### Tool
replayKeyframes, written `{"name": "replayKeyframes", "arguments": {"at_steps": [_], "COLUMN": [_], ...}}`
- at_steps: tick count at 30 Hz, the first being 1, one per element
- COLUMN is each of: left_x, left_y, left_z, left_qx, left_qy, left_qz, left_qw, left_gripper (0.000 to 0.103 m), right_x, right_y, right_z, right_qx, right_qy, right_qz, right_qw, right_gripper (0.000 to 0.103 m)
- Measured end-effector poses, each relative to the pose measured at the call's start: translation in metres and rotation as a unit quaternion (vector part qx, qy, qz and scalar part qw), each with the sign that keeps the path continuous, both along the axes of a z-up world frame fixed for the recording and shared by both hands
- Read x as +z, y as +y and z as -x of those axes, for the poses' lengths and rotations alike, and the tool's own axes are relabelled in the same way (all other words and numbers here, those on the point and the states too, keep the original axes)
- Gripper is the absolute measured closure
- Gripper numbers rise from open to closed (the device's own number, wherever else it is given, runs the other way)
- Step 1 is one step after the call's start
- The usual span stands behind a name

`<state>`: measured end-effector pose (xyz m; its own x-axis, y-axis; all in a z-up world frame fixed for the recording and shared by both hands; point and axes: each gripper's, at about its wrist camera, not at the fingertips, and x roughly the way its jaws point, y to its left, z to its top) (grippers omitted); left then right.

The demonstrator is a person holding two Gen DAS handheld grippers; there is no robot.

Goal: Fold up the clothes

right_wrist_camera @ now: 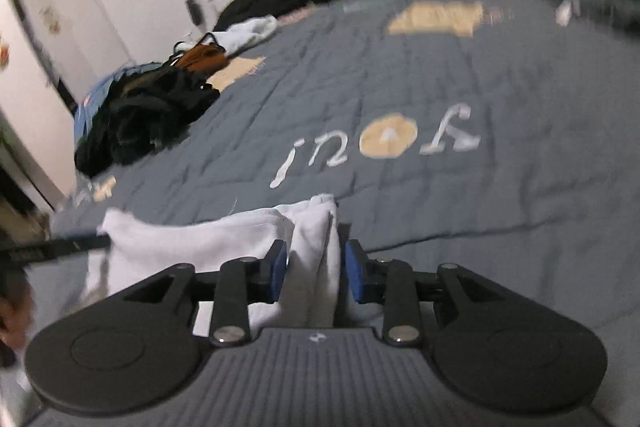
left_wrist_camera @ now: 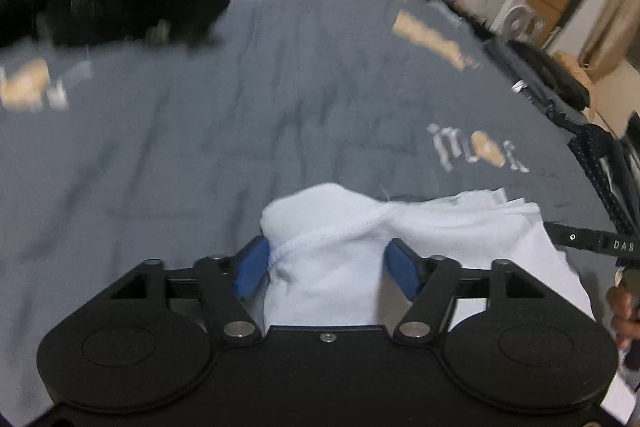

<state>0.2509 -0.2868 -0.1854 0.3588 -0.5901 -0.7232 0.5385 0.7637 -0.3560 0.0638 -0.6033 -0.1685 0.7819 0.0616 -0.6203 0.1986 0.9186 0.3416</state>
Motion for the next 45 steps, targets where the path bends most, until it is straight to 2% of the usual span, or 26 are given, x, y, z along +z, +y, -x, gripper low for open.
{"name": "replayKeyframes", "arguments": {"at_steps": [1,2,3,5,8,9,10,11,12,13,14,16,18,23,25,28,31,34,37,39,41,43,44,45], "left_x": [-0.005,-0.004,-0.001,0.011,0.022,0.020,0.014,0.006,0.002,0.000,0.002,0.018,0.038,0.076,0.079,0.074,0.055,0.038,0.013,-0.001,-0.011,-0.017,-0.020,-0.022], "left_y": [0.003,0.007,0.012,0.020,0.021,0.016,0.009,0.001,-0.004,-0.006,-0.005,0.009,0.023,0.041,0.041,0.032,0.022,0.020,0.014,0.011,0.006,0.002,0.000,-0.001], "left_z": [-0.003,-0.002,-0.001,0.009,0.021,0.020,0.016,0.012,0.012,0.012,0.014,0.025,0.042,0.121,0.165,0.227,0.279,0.307,0.323,0.328,0.329,0.327,0.325,0.324], "left_qx": [0.002,0.000,-0.003,-0.010,-0.019,-0.020,-0.019,-0.016,-0.009,0.000,0.004,0.011,0.019,-0.039,-0.065,-0.111,-0.172,-0.186,-0.213,-0.222,-0.217,-0.214,-0.214,-0.214], "left_qy": [0.015,0.018,0.015,-0.022,-0.084,-0.090,-0.082,-0.071,-0.071,-0.076,-0.082,-0.095,-0.113,-0.122,-0.152,-0.226,-0.297,-0.335,-0.377,-0.398,-0.417,-0.425,-0.427,-0.430], "left_qz": [0.016,0.032,0.047,0.083,0.099,0.088,0.061,0.030,0.000,-0.030,-0.038,-0.030,-0.027,0.000,-0.023,-0.095,-0.176,-0.219,-0.279,-0.308,-0.329,-0.340,-0.343,-0.346], "left_qw": [0.9998,0.9993,0.9988,0.9963,0.9913,0.9918,0.9946,0.9969,0.9974,0.9967,0.9959,0.9950,0.9930,0.9917,0.9860,0.9632,0.9226,0.8971,0.8570,0.8352,0.8189,0.8110,0.8087,0.8063], "left_gripper": [0.060,0.077,0.090,0.093,0.093,0.092,0.091,0.078,0.056,0.049,0.047,0.047,0.047,0.047,0.047,0.047,0.047,0.047,0.047,0.047,0.050,0.064,0.081,0.084], "right_x": [-0.002,-0.004,-0.006,-0.010,-0.004,-0.002,-0.002,-0.005,-0.009,-0.010,-0.011,-0.012,0.001,0.042,0.058,0.057,0.050,0.043,0.036,0.032,0.029,0.021,0.016,0.012], "right_y": [0.000,-0.001,-0.001,-0.002,-0.001,-0.001,0.000,0.000,0.001,0.001,0.000,-0.001,0.007,0.033,0.043,0.061,0.070,0.079,0.088,0.092,0.097,0.103,0.105,0.107], "right_z": [-0.003,-0.006,-0.009,-0.015,-0.001,0.004,0.007,0.006,0.004,0.004,0.004,0.005,0.020,0.063,0.080,0.105,0.122,0.139,0.156,0.163,0.163,0.161,0.159,0.157], "right_qx": [0.002,0.003,0.005,0.008,0.009,0.007,0.002,-0.002,-0.007,-0.009,-0.010,-0.013,0.001,0.042,0.059,0.049,0.032,0.014,-0.003,-0.013,-0.011,-0.012,-0.016,-0.020], "right_qy": [0.001,0.002,0.004,0.006,-0.049,-0.071,-0.084,-0.079,-0.070,-0.058,-0.047,-0.023,-0.023,-0.033,-0.036,-0.032,-0.024,-0.016,-0.008,-0.001,0.006,0.018,0.024,0.029], "right_qz": [-0.006,-0.012,-0.019,-0.031,-0.032,-0.031,-0.026,-0.015,-0.003,0.002,0.004,0.009,-0.001,-0.033,-0.045,-0.036,-0.018,-0.001,0.017,0.029,0.040,0.053,0.054,0.053], "right_qw": [1.000,1.000,1.000,0.999,0.998,0.997,0.996,0.997,0.998,0.998,0.999,1.000,1.000,0.998,0.997,0.998,0.999,1.000,1.000,0.999,0.999,0.998,0.998,0.998], "right_gripper": [0.072,0.073,0.082,0.096,0.097,0.097,0.097,0.097,0.095,0.095,0.093,0.092,0.092,0.091,0.089,0.087,0.082,0.079,0.078,0.078,0.078,0.078,0.078,0.078]}}
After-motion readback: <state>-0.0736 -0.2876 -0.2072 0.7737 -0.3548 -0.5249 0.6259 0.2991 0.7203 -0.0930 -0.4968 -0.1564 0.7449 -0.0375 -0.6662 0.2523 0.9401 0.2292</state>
